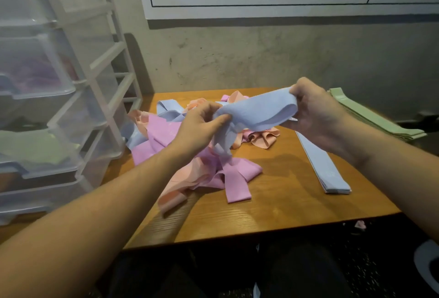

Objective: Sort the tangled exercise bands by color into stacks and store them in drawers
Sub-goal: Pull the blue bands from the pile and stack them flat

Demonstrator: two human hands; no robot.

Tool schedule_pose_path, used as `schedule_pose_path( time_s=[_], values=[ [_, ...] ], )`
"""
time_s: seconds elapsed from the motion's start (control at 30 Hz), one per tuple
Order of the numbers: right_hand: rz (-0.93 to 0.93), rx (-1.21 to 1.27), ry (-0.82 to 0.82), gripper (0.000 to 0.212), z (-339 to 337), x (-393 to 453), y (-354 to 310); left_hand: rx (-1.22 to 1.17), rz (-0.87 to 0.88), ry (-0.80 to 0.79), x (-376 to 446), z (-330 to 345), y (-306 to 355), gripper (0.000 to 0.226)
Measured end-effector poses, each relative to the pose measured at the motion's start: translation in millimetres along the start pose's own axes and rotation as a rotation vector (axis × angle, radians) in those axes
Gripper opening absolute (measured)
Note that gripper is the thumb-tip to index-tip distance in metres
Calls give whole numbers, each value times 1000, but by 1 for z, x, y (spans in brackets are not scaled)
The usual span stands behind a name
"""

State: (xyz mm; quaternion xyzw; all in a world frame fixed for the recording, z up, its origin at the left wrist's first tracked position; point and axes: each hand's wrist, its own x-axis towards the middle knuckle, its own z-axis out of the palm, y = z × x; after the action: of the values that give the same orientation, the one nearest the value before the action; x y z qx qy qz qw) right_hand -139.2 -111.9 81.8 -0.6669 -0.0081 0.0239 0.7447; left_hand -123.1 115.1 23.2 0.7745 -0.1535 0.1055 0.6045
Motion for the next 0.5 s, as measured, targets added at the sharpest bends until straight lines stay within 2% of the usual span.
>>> schedule_pose_path(
  time_s=[0.13,0.23,0.3,0.5],
  values=[
    [-93,-252,55,13,-6,-8,6,-213,-60,28,5,-1,16,10],
    [-128,-426,-25,22,-9,-15,14,-294,-89,-9,5,0,31,11],
    [-122,-461,-67,16,-9,-19,20,-306,-94,-44,3,2,41,16],
    [-82,-435,-205,20,0,-29,19,-339,-129,-147,-8,13,54,12]
  ],
)
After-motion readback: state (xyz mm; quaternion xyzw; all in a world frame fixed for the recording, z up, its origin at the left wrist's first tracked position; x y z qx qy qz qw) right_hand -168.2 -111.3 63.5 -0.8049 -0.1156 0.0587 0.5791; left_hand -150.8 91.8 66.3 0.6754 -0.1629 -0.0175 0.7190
